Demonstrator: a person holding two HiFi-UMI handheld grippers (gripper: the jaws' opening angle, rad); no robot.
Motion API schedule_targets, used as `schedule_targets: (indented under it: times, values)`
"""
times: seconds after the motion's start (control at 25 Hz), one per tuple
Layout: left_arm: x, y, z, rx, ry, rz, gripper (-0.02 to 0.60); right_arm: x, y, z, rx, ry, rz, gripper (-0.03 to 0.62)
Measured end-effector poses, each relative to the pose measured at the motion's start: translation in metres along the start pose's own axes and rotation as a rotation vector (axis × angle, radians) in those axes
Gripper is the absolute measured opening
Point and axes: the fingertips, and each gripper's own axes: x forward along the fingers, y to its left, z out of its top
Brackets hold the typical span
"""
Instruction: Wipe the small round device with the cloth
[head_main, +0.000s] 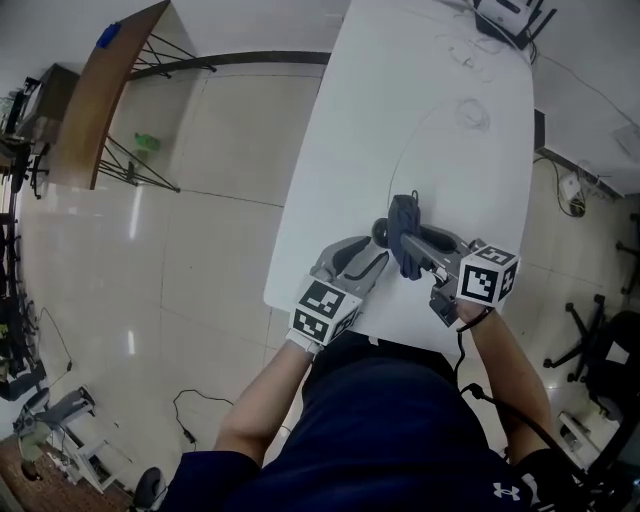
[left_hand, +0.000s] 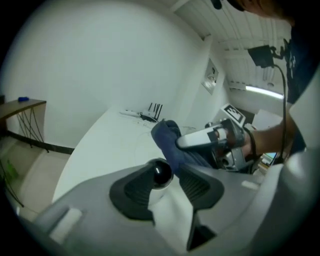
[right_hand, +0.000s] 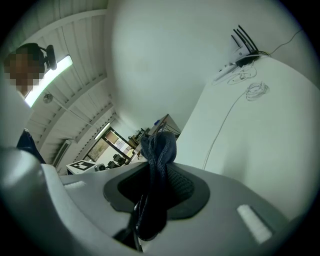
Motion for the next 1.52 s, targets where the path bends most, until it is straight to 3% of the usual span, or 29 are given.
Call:
schedule_targets:
  times: [0.16, 0.36, 0.44, 0.76, 0.96, 1.16, 1.36, 1.52]
  values:
    - [0.008, 0.003, -0.003, -0.012, 0.018, 0.008, 0.158, -0.004, -0.021, 0.003, 0.091, 0.062, 0.044, 0.106]
    - [0.012, 0.009, -0.008, -0.014, 0.029, 0.023, 0.158, -0.003, -0.050, -0.020, 0.300, 0.215, 0.135, 0.106]
    - [0.014, 0.008, -0.009, -0.013, 0.035, 0.023, 0.158, -0.001, -0.061, -0.028, 0.333, 0.245, 0.140, 0.106]
    - [0.020, 0.015, -0.019, 0.026, 0.052, 0.062, 0.158, 0.015, -0.095, -0.059, 0.188, 0.398, 0.013, 0.106]
    - [0.020, 0.018, -0.021, 0.031, 0.043, 0.081, 0.158, 0.019, -0.111, -0.071, 0.035, 0.489, -0.153, 0.105]
    - [0.020, 0.018, -0.023, 0.041, 0.038, 0.098, 0.158, 0.019, -0.121, -0.077, -0.039, 0.467, -0.283, 0.104]
    - [0.007, 0.014, -0.025, 0.022, 0.017, 0.107, 0.158, -0.002, -0.095, -0.047, -0.032, 0.308, -0.236, 0.106]
    - [0.003, 0.013, -0.024, 0.041, 0.013, 0.103, 0.158, -0.014, -0.048, -0.012, -0.147, 0.219, -0.158, 0.106]
